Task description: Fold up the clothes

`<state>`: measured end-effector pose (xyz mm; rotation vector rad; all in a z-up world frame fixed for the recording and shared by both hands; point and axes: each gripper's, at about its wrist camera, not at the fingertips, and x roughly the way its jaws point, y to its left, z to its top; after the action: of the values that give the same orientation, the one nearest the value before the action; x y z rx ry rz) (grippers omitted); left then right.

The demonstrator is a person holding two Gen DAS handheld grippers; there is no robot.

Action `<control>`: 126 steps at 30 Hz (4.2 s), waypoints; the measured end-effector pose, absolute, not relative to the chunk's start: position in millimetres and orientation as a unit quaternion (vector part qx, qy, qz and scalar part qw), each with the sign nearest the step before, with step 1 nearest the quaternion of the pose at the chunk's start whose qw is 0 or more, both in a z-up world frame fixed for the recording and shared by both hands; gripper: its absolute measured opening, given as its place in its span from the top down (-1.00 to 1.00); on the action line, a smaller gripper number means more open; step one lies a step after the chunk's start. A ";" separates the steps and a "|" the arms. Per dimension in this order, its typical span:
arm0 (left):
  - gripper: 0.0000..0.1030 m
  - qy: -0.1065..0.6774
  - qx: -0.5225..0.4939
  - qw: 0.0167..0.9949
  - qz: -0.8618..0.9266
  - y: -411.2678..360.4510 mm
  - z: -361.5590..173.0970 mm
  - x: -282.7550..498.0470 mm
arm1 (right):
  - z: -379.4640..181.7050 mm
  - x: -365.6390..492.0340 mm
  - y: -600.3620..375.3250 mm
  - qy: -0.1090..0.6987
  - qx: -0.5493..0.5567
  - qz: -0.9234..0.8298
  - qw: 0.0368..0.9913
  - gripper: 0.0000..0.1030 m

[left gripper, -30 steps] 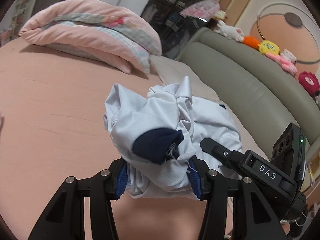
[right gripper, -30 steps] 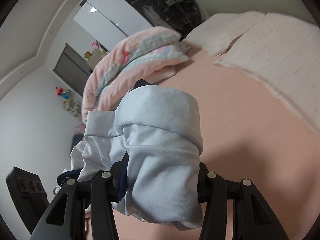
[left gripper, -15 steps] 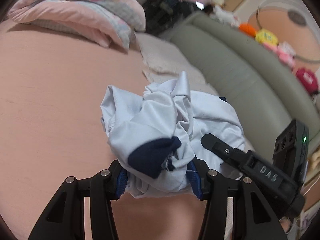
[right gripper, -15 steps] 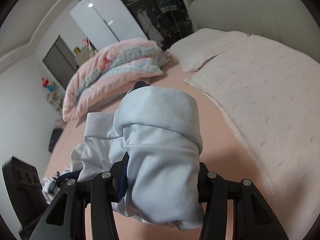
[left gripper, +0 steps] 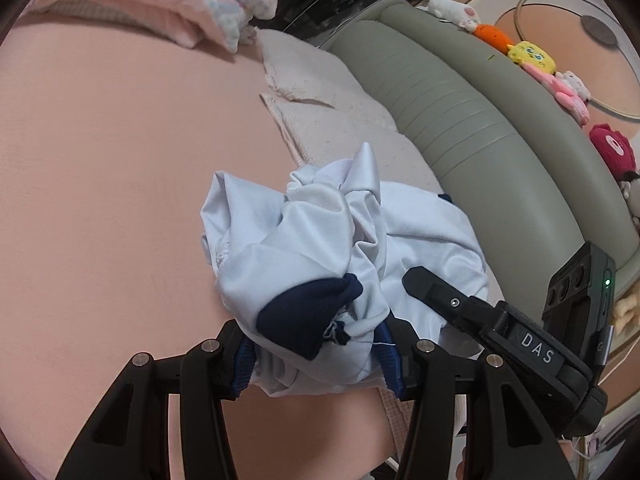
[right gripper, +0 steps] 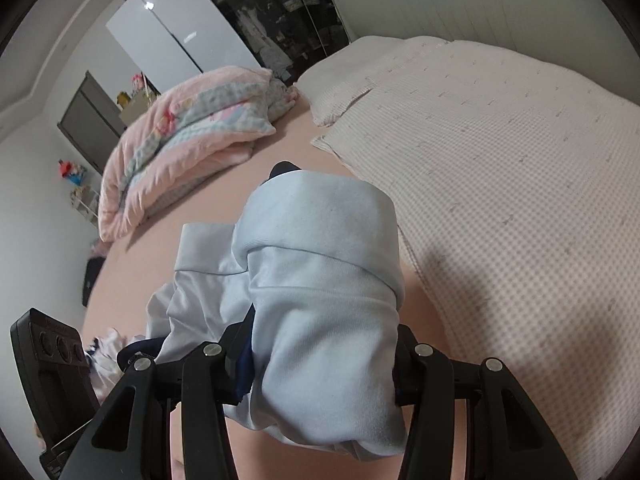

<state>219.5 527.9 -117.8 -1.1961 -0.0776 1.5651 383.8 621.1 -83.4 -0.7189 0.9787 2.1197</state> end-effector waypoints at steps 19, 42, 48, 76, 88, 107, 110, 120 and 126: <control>0.06 -0.017 -0.486 0.523 0.700 511.1 -140.8 205.3 | -118.1 358.1 632.7 0.384 -0.301 0.824 0.287 0.04; -0.30 0.064 -0.487 0.550 0.676 471.4 -130.4 207.3 | -132.2 351.7 632.9 0.316 -0.397 0.779 0.368 -0.39; -0.32 0.050 -0.414 0.590 0.691 463.9 -93.2 193.4 | -90.9 362.8 619.6 0.254 -0.379 0.786 0.417 -0.39; 0.87 0.142 -0.414 0.613 0.658 528.0 -149.6 208.6 | -138.2 368.9 644.6 0.366 -0.346 0.775 0.383 0.81; 0.86 0.118 -0.438 0.604 0.655 511.5 -133.3 206.7 | -125.0 360.3 630.5 0.315 -0.380 0.768 0.407 0.72; -0.85 0.181 -0.423 0.605 0.650 448.2 -52.3 233.8 | -26.9 403.3 515.7 0.284 -0.352 0.750 0.482 -0.68; -0.85 0.184 -0.417 0.603 0.655 432.7 -38.7 237.9 | -19.3 410.6 495.4 0.285 -0.353 0.744 0.491 -0.68; -0.85 0.197 -0.375 0.595 0.683 382.9 -0.8 255.4 | 12.7 432.0 431.7 0.266 -0.350 0.741 0.507 -0.68; -0.85 0.212 -0.364 0.583 0.694 352.0 1.3 254.4 | 29.0 444.7 394.5 0.268 -0.331 0.740 0.521 -0.68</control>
<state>254.4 352.0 1.2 -0.8507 0.4941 1.6212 444.7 394.5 29.0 -0.7923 0.6429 1.7731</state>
